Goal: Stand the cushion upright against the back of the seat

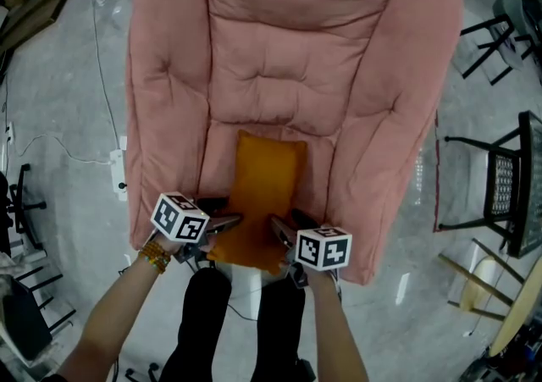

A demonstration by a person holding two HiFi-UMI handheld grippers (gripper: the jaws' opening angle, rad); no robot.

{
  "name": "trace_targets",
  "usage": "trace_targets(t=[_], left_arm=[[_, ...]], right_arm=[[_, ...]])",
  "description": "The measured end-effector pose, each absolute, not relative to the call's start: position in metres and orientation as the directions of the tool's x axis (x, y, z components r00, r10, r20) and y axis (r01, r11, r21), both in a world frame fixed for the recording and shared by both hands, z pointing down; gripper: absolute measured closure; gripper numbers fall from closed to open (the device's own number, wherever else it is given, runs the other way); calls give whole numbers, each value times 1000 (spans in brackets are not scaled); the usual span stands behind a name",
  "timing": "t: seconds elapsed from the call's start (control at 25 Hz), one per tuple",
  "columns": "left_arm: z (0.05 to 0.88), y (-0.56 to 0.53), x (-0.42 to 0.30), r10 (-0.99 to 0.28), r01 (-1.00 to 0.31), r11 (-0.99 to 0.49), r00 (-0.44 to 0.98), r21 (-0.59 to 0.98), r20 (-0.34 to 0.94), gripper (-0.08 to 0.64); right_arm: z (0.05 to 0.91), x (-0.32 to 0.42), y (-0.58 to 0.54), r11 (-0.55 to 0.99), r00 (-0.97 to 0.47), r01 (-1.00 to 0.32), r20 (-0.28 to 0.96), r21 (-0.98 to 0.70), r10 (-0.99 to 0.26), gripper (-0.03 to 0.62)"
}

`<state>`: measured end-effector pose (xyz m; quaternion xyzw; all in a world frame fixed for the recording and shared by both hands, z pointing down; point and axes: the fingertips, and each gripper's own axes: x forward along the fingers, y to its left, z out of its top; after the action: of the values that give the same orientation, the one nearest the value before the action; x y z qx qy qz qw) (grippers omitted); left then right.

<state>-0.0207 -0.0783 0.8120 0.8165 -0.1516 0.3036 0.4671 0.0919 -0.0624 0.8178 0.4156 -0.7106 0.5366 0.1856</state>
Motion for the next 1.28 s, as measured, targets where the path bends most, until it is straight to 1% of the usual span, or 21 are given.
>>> trace_targets(t=[0.2,0.24,0.4,0.52,0.64,0.72,0.84,0.92,1.04,1.28], left_arm=[[824,-81,-9,145,-494,-450,782,744,607,318],[825,-81,-7,150,-494,-458,777,739,611,319],[823,-80,-2,122,-507,-562,731,654,671,379],[817,-83,-2,82,-518,-602,716,607,693,402],[801,-95,0,8,-524,-627,736,577,677,417],[786,-108,1,-54,-531,-668,734,522,677,426],[763,-134,6,-146,-538,-746,708,393,691,434],[748,-159,11,-215,-551,-771,698,320,683,437],[726,-196,16,-316,-576,-789,681,216,660,439],[692,-254,20,-482,-632,-773,638,51,601,443]], right_arm=[[829,90,-72,82,-584,-799,736,-596,-343,333],[830,88,-72,86,-591,-795,734,-601,-335,356],[826,86,-71,186,-564,-826,765,-532,-313,445],[819,85,-74,215,-541,-841,772,-496,-334,477],[804,89,-86,232,-522,-853,761,-468,-386,493],[787,91,-100,266,-501,-865,750,-424,-433,503],[761,94,-130,354,-450,-886,737,-299,-504,512],[743,99,-156,392,-421,-893,713,-219,-561,514],[717,102,-192,410,-383,-903,670,-126,-637,515],[681,105,-248,402,-315,-915,593,17,-741,518]])
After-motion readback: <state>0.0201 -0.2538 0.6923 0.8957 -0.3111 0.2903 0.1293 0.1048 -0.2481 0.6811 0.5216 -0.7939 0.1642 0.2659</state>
